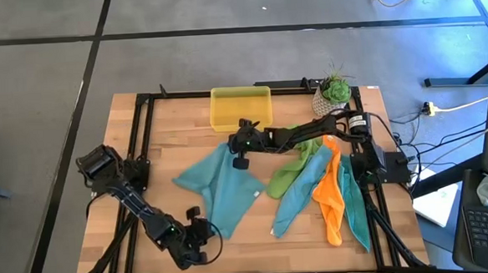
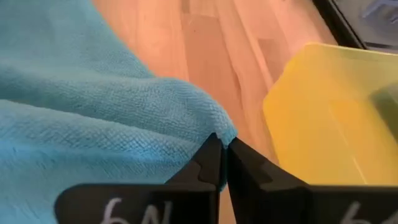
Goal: Fold microfiber towels
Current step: Fold the left blue cloth
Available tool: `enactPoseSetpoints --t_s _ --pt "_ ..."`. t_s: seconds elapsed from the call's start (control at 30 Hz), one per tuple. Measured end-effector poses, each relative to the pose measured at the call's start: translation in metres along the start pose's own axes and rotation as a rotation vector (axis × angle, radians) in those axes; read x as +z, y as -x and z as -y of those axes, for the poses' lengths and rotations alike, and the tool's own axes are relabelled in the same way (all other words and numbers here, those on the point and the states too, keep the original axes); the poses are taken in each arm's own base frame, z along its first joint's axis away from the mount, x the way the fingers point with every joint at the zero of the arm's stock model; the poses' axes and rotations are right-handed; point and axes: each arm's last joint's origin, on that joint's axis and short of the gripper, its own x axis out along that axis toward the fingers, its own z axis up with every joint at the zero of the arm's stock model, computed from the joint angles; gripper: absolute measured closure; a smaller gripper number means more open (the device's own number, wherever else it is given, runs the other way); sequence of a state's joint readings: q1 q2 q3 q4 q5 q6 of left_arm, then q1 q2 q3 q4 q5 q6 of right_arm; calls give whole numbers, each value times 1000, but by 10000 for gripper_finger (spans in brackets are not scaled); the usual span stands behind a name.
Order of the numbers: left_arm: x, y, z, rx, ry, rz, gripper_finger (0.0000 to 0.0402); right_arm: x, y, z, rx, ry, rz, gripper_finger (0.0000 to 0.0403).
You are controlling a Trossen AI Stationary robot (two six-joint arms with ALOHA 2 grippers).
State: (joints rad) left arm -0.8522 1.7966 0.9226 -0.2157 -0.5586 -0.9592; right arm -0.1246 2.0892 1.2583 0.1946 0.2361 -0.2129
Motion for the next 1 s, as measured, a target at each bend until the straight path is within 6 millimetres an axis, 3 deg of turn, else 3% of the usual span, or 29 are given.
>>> enactPoseSetpoints --t_s 0.13,0.3,0.5,0.73,0.87,1.0 --pt "-7 4 5 -37 -32 -35 402 0 0 1 -74 8 -18 380" --pt "-9 6 6 -45 -51 -39 395 -5 0 0 -21 -5 -52 355" --pt "-10 6 4 -17 -69 -49 361 -10 12 -3 -15 58 -186 263" --pt "-11 6 2 -4 -76 -53 337 8 52 -5 -89 145 -253 160" --pt "-11 6 2 -3 -77 -50 335 13 78 -17 151 161 -291 139" --pt "-6 7 6 -5 -111 -18 335 -8 94 -51 393 249 -351 142"
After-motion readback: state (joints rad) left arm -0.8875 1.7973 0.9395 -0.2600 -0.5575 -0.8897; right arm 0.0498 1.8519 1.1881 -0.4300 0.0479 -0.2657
